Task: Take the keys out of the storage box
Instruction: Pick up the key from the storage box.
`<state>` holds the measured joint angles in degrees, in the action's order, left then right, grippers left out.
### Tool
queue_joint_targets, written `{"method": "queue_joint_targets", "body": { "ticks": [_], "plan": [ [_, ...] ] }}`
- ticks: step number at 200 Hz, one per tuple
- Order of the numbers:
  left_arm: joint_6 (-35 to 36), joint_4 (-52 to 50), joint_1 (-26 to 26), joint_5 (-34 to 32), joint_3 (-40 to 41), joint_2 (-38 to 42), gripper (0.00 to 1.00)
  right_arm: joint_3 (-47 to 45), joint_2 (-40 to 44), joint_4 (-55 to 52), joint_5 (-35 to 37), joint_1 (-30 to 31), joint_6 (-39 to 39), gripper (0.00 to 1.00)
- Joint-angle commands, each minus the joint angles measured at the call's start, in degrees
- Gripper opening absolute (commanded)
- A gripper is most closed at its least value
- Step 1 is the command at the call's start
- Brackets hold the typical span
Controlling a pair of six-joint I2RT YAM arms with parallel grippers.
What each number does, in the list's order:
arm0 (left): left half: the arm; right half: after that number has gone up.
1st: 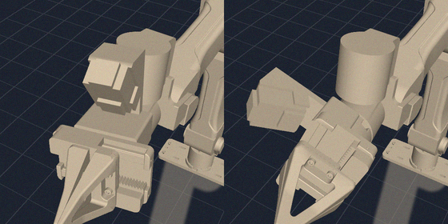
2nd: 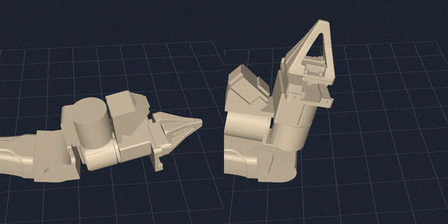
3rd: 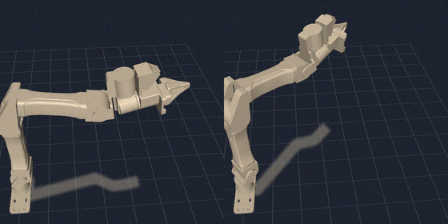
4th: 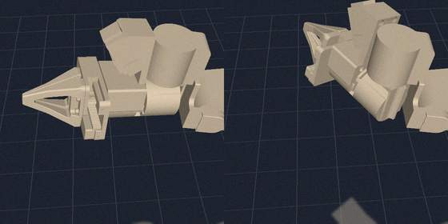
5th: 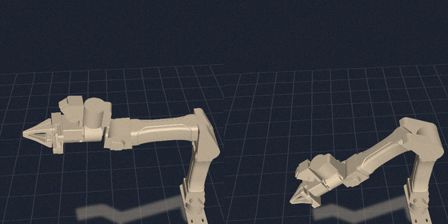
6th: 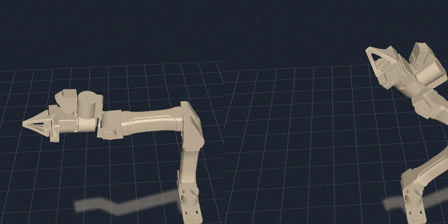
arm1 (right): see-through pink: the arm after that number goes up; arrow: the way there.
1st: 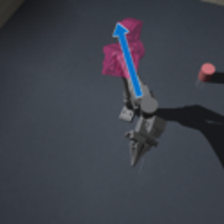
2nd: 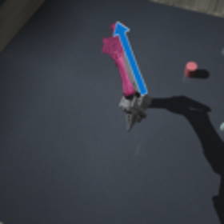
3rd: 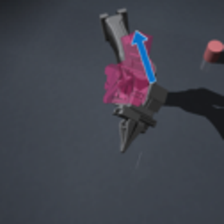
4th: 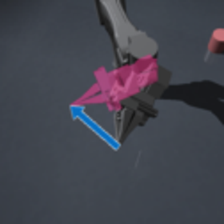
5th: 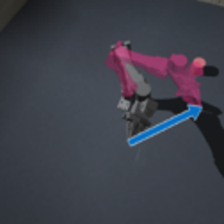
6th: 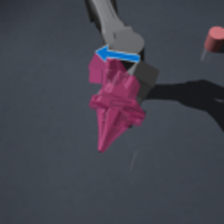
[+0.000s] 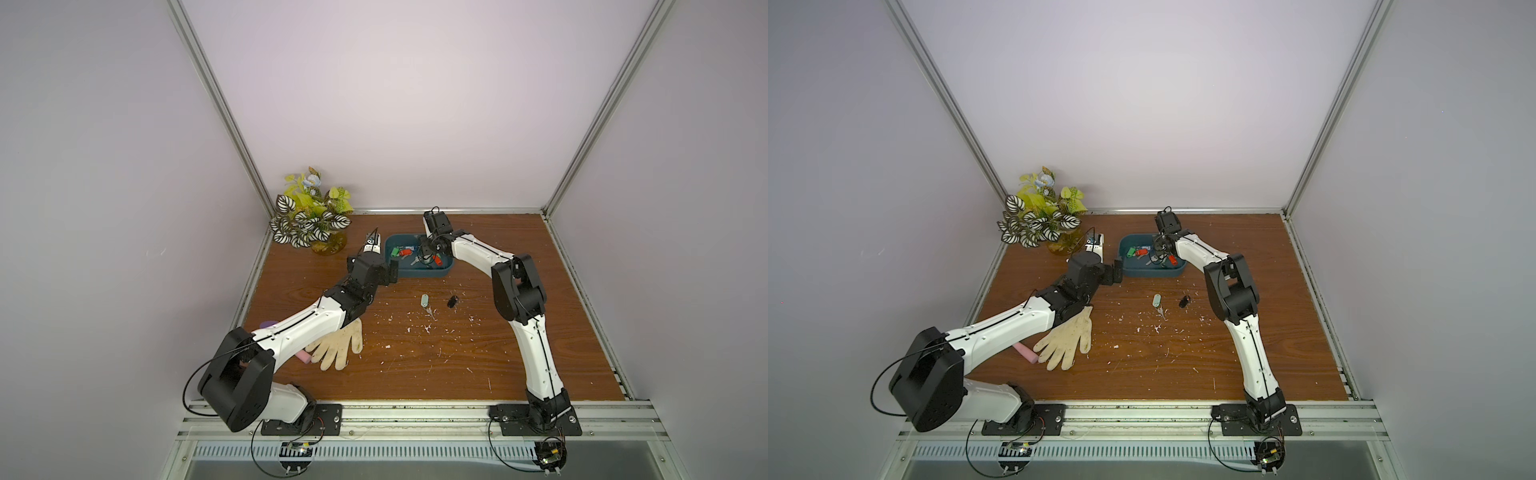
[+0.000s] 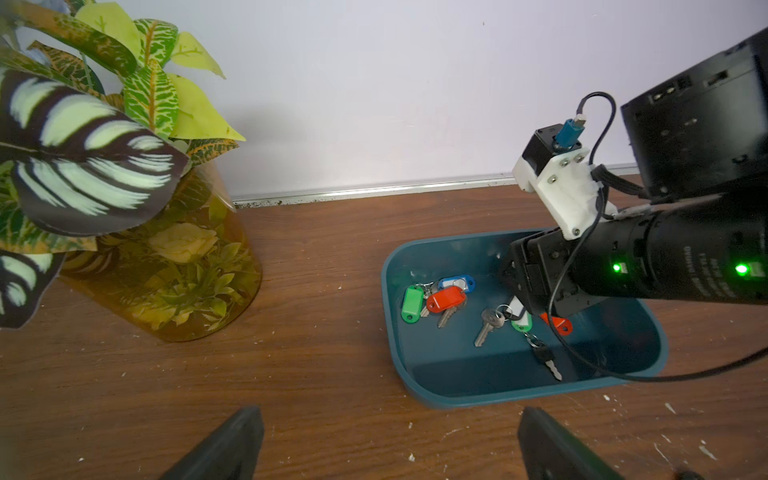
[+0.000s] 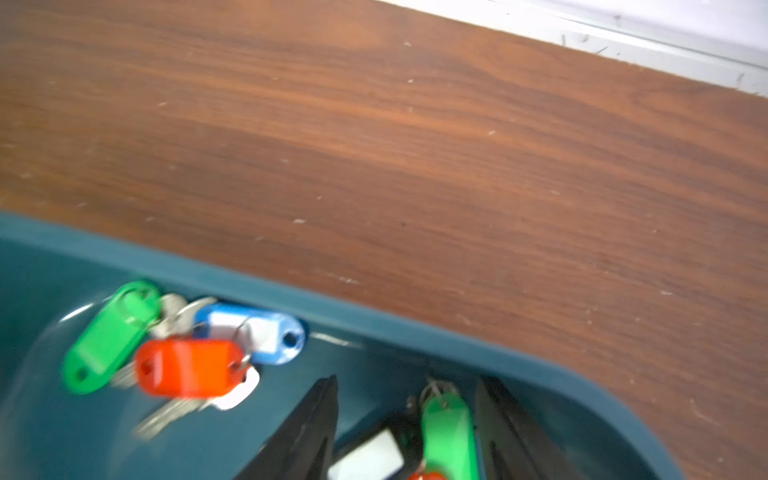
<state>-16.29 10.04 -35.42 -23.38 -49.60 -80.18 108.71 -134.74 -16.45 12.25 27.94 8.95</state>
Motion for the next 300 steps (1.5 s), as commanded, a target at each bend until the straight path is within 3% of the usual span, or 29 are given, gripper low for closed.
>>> {"method": "queue_joint_targets", "body": {
  "ticks": [1, 48, 143, 188, 248, 273, 300],
  "plan": [
    [1.0, -0.2, 0.8, -1.7, 0.4, 0.9, 1.00, 3.2, -0.9, -2.6, 3.6, -0.1, 0.4, 0.60],
    [1.3, 0.1, 1.2, -1.3, 0.5, 0.8, 1.00, 6.9, -3.6, -3.9, 1.8, -0.1, 1.4, 0.49],
    [1.3, 0.2, 1.5, -0.7, 0.4, 0.9, 1.00, 4.0, 1.1, -1.0, 1.4, 0.0, 0.5, 0.00],
    [1.0, 0.4, 1.5, 0.3, 0.3, 1.3, 1.00, -0.3, 8.3, 0.6, -0.8, 0.5, -0.7, 0.00],
    [0.4, 0.8, 1.5, 2.5, 0.2, 1.7, 1.00, -12.6, 23.0, 2.1, -6.3, 0.6, -2.1, 0.00],
    [0.6, 1.2, 1.5, 5.0, -0.5, 0.7, 0.99, -25.0, 34.4, 2.2, -8.4, 1.3, -1.9, 0.00],
    [-0.4, -0.5, 1.5, 7.9, -3.0, -2.9, 1.00, -44.2, 47.3, 5.9, -10.3, 2.4, 4.0, 0.00]
  ]
}}
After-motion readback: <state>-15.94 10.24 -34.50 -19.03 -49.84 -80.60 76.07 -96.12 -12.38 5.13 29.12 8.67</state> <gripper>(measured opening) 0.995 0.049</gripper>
